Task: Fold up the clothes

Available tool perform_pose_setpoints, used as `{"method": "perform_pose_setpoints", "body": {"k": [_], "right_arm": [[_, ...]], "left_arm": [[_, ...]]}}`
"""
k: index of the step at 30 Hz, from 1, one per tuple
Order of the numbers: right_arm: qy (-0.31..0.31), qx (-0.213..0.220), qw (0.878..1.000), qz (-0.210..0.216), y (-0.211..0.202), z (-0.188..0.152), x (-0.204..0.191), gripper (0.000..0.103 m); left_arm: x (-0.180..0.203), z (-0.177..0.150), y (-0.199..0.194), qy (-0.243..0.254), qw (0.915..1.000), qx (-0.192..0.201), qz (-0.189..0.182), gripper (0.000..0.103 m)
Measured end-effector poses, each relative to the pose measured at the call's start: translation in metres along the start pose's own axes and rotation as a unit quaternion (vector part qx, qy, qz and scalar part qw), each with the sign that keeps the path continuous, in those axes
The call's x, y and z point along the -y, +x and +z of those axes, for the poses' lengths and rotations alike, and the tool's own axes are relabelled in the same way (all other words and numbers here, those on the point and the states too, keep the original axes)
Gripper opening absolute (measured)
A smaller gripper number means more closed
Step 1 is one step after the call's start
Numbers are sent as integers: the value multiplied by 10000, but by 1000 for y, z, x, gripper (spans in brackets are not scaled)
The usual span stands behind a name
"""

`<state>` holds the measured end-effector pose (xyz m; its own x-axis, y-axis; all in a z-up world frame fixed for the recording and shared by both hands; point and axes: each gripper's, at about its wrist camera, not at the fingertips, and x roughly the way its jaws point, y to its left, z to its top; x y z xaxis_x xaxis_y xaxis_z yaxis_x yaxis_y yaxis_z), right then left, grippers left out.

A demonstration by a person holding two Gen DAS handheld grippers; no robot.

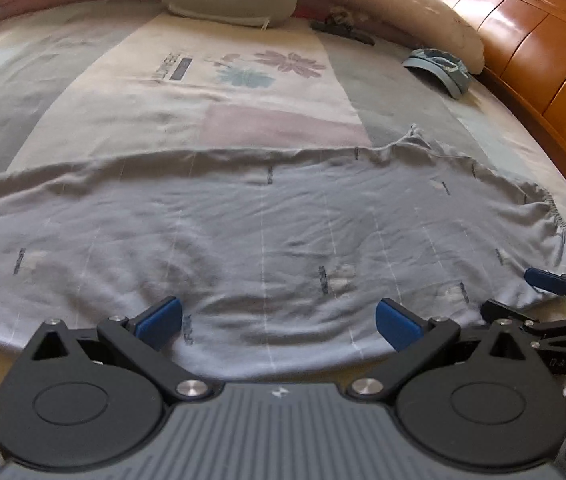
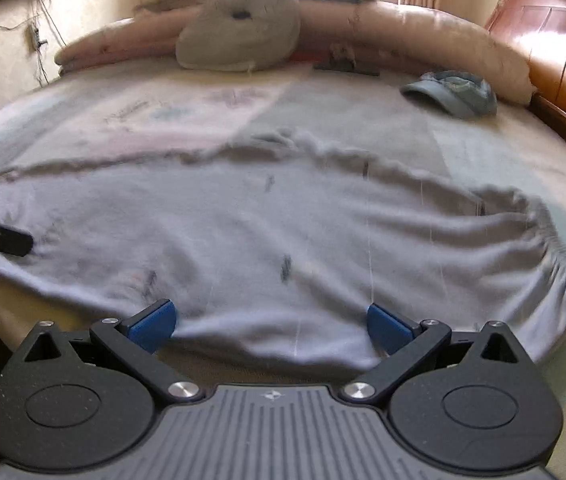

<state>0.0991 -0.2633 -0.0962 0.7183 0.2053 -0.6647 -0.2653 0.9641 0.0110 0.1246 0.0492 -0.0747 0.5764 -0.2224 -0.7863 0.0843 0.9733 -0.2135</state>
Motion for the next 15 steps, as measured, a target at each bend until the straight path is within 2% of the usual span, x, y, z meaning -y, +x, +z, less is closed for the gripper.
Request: {"method": "perform_pose_setpoints", "body": {"k": [6,10,13,15], "right_arm": [[8,56,10000,-49,0,-3,-1,103],[0,77,10000,-41,-1,-5,-1,103],[-8,80,10000,-39,-2,-6,0,103],[-3,48,10000,-40,-2,-4,0,103]], "left_arm": [[6,16,-3,243,9992,316,24,102],[-13,17,8,-209,9991,118,339,102],[-20,11,2,-415,9966,169,693,102],[-19,12,-5,-392,9961,268,739,102]]}}
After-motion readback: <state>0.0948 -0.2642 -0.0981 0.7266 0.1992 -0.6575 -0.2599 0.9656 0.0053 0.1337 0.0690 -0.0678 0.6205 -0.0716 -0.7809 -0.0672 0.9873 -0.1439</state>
